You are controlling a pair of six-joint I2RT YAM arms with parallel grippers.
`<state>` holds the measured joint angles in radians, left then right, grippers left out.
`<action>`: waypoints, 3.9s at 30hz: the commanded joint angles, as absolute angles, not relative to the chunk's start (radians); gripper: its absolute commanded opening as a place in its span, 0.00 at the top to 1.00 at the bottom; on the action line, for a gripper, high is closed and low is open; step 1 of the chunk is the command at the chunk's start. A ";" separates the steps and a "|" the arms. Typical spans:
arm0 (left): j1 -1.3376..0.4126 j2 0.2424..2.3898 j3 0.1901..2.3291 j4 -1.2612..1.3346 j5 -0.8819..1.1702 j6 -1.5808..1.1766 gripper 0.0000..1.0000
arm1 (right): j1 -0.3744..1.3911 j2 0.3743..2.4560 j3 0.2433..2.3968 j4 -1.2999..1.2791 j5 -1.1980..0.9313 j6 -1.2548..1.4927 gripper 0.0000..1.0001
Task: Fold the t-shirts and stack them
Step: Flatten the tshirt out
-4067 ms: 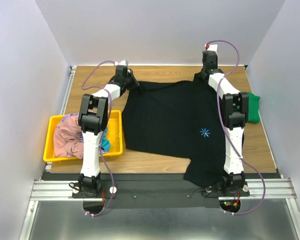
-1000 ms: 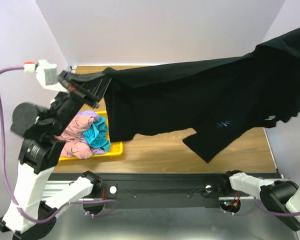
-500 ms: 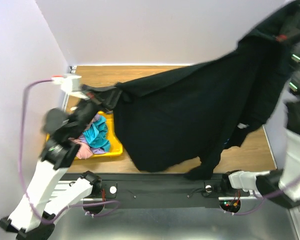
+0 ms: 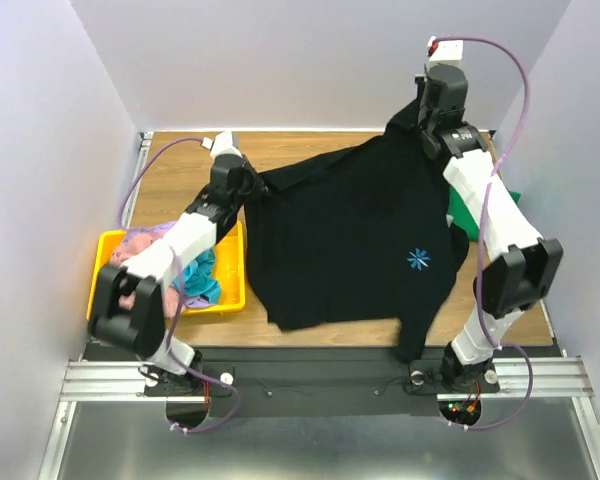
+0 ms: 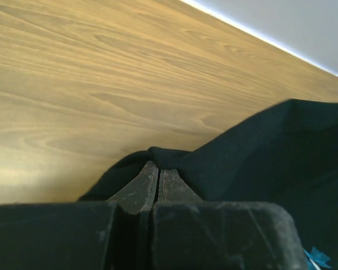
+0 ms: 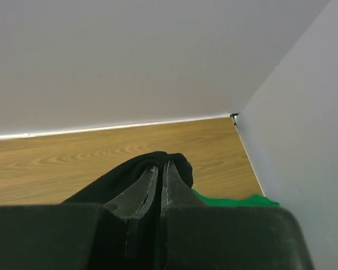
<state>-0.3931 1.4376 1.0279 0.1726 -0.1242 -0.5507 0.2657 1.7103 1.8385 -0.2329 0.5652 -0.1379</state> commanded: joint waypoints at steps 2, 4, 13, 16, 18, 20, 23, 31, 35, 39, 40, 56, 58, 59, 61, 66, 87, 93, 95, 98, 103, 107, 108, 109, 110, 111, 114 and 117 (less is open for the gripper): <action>-0.296 1.632 1.248 0.304 -0.067 -0.537 1.00 | 0.227 1.793 1.878 -0.045 0.615 -0.126 1.00; -0.267 1.733 1.305 0.307 -0.063 -0.509 1.00 | 0.226 1.859 1.899 -0.045 0.620 -0.129 1.00; -0.249 1.832 1.460 0.252 0.057 -0.476 1.00 | 0.222 1.865 1.919 -0.044 0.689 -0.130 1.00; -0.253 1.709 1.405 0.265 0.075 -0.474 1.00 | 0.222 1.751 1.890 -0.046 0.678 -0.127 1.00; -0.273 1.575 1.358 0.270 0.069 -0.459 1.00 | 0.222 1.628 1.849 -0.046 0.648 -0.117 1.00; -0.302 1.476 1.330 0.264 0.008 -0.442 1.00 | 0.222 1.544 1.821 -0.046 0.620 -0.110 1.00; -0.351 1.248 1.310 0.230 -0.052 -0.419 1.00 | 0.222 1.360 1.790 -0.060 0.551 -0.097 0.99; -0.462 0.925 1.338 0.132 -0.011 -0.373 1.00 | 0.222 1.066 1.900 -0.213 0.351 -0.051 0.99; -0.463 0.877 1.371 0.123 0.033 -0.365 1.00 | 0.222 1.026 1.939 -0.221 0.357 -0.051 0.99; -0.463 0.934 1.454 0.087 0.057 -0.345 1.00 | 0.222 1.046 1.991 -0.222 0.368 -0.071 1.00; -0.463 0.946 1.466 0.081 0.051 -0.341 1.00 | 0.222 1.066 1.993 -0.222 0.370 -0.072 1.00; -0.265 1.711 2.112 -0.040 0.098 -0.296 1.00 | 0.218 1.800 2.368 -0.037 0.494 -0.287 1.00; -0.238 1.859 2.337 -0.096 0.110 -0.288 1.00 | 0.216 1.990 2.628 -0.009 0.500 -0.313 1.00; -0.227 1.906 2.421 -0.116 0.132 -0.290 1.00 | 0.216 2.037 2.716 0.023 0.491 -0.317 1.00; -0.201 1.989 2.586 -0.126 0.156 -0.314 1.00 | 0.216 2.066 2.757 0.159 0.462 -0.325 1.00; -0.186 1.855 2.397 0.066 0.201 -0.337 1.00 | 0.212 1.830 2.338 0.419 0.324 -0.155 1.00; -0.221 1.434 0.959 0.502 0.284 -0.439 1.00 | 0.212 1.120 0.936 0.221 0.279 0.056 0.99; -0.301 1.398 0.763 0.497 0.219 -0.501 1.00 | 0.212 0.950 0.759 0.046 0.362 0.219 0.99; -0.311 1.385 0.698 0.485 0.206 -0.534 1.00 | 0.210 0.913 0.718 -0.089 0.405 0.314 0.99; -0.319 1.350 0.634 0.460 0.198 -0.600 1.00 | 0.212 0.887 0.678 -0.216 0.347 0.438 0.99; -0.366 1.240 0.575 0.332 0.124 -0.666 1.00 | 0.212 0.798 0.592 -0.303 0.226 0.550 0.99; -0.419 1.167 0.542 0.261 0.084 -0.690 1.00 | 0.212 0.766 0.609 -0.426 0.297 0.603 0.99; -0.426 1.155 0.535 0.255 0.087 -0.695 1.00 | 0.212 0.756 0.617 -0.445 0.317 0.607 0.99; -0.439 1.138 0.522 0.244 0.092 -0.699 1.00 | 0.212 0.750 0.629 -0.475 0.359 0.618 0.99; -0.443 1.132 0.520 0.233 0.098 -0.704 1.00 | 0.212 0.733 0.638 -0.492 0.373 0.623 0.99; -0.448 1.120 0.519 0.219 0.095 -0.715 1.00 | 0.212 0.729 0.649 -0.509 0.385 0.626 0.99; -0.468 1.105 0.525 0.167 0.100 -0.726 1.00 | 0.212 0.704 0.704 -0.566 0.446 0.624 0.99; -0.488 1.074 0.549 0.105 0.091 -0.727 1.00 | 0.210 0.695 0.762 -0.587 0.475 0.598 1.00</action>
